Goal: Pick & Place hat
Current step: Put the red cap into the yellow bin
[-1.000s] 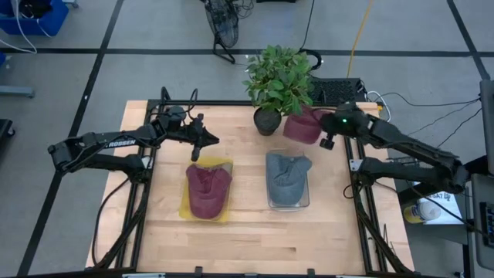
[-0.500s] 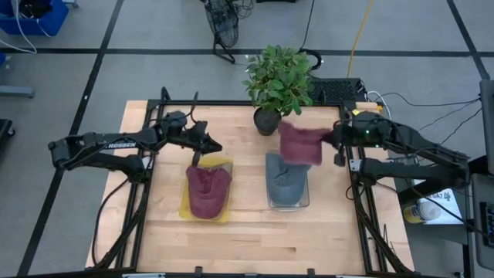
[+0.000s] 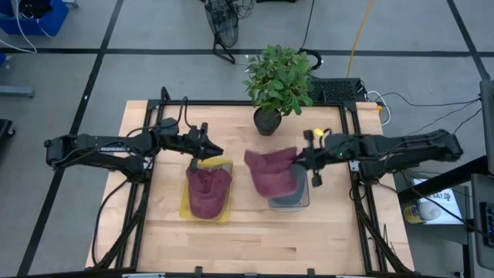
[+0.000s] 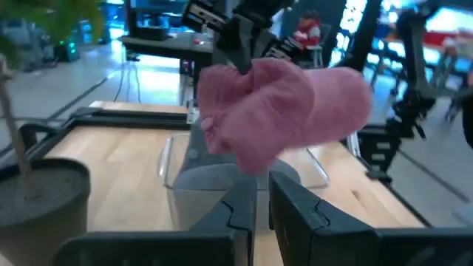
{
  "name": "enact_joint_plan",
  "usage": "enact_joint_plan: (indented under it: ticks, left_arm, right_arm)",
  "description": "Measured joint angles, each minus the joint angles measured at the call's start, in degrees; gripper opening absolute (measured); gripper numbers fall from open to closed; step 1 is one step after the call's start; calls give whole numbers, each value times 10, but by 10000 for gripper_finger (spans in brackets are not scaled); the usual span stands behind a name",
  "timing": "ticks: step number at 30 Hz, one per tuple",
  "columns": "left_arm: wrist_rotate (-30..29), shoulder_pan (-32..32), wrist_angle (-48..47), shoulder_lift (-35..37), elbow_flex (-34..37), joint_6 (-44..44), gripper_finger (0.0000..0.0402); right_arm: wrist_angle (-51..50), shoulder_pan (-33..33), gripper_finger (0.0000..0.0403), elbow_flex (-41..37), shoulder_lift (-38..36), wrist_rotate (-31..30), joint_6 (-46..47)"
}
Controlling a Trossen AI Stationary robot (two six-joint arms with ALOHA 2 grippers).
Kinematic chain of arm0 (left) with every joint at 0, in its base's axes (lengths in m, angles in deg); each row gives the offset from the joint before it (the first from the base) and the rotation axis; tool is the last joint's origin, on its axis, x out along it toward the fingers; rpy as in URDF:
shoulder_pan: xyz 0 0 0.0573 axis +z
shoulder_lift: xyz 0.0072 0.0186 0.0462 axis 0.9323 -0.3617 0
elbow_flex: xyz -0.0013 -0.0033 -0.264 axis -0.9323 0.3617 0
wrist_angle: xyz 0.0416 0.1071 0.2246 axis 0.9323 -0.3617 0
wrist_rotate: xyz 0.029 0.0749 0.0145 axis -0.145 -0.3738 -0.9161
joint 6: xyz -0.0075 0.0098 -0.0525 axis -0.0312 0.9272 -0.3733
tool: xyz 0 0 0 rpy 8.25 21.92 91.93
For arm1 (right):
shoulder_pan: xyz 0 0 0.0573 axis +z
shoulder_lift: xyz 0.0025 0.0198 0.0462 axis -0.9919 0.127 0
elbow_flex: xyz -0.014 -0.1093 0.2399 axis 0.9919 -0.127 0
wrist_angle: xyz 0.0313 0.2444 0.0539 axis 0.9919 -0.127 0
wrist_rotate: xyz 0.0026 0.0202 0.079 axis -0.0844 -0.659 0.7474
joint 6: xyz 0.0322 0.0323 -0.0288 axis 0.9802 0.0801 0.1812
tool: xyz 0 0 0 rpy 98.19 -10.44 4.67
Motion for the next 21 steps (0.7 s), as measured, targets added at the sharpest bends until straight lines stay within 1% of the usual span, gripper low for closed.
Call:
enact_joint_plan:
  ticks: [2, 4, 6, 9, 12, 14, 17, 21]
  left_arm:
    - [-3, -14, -31, 24, 0, 32, 45]
    - [-14, -29, -67, 49, -2, 59, 57]
    - [-60, -45, -114, 71, -13, 65, 78]
    - [-137, -70, -207, 84, -56, 64, 121]
    - [-180, -98, -332, 78, -116, 62, 170]
    - [-203, -118, -398, 65, -156, 61, 201]
    - [-219, -147, -478, 44, -203, 48, 239]
    - [-221, -178, -554, 7, -257, 35, 269]
  right_arm:
    - [3, 26, 0, 6, 22, -28, -23]
    - [7, 44, 0, 6, 43, -66, -43]
    - [35, 57, 0, 6, 69, -98, -57]
    - [97, 66, 0, 6, 109, -103, -79]
    - [167, 68, 0, 6, 153, -101, -105]
    - [207, 69, 0, 8, 177, -102, -121]
    - [214, 69, 0, 29, 210, -110, -139]
    - [218, 70, 0, 57, 247, -164, -141]
